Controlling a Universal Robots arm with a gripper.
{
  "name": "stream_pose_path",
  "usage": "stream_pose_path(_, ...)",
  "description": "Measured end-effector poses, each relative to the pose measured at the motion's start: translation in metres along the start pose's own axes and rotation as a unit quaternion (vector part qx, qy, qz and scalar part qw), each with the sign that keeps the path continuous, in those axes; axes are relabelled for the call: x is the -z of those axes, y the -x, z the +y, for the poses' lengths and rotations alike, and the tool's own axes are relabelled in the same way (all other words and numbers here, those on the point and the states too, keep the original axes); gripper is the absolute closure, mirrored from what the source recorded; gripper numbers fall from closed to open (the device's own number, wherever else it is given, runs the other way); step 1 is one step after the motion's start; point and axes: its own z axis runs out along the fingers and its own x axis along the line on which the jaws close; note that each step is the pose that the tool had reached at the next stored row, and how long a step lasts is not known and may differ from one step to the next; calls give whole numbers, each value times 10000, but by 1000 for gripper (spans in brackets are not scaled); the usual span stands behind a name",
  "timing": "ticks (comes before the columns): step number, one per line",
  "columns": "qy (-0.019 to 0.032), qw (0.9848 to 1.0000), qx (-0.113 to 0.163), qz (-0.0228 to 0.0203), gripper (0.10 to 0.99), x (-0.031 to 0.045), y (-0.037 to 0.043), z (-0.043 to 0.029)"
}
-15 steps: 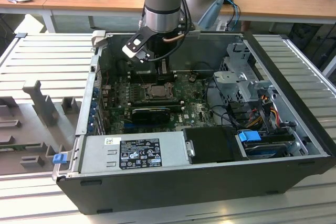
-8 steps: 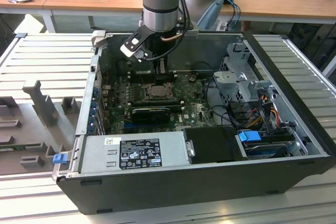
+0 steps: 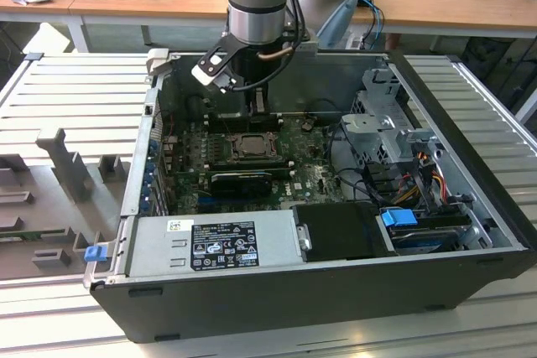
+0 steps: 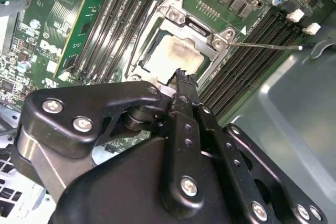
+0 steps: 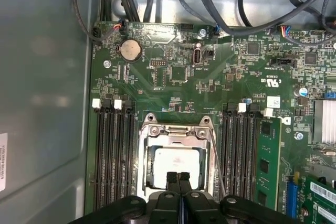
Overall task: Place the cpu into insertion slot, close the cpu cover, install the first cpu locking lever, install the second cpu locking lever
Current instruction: 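Install the first cpu locking lever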
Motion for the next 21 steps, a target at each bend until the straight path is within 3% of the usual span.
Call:
stream_pose_path(10, 0, 10000, 0, 0, 980, 152, -3, 5)
stream_pose_path(15, -2, 10000, 0, 0, 980, 273, -5, 8)
stream_pose_path(21, -2, 10000, 0, 0, 980, 345, -7, 10)
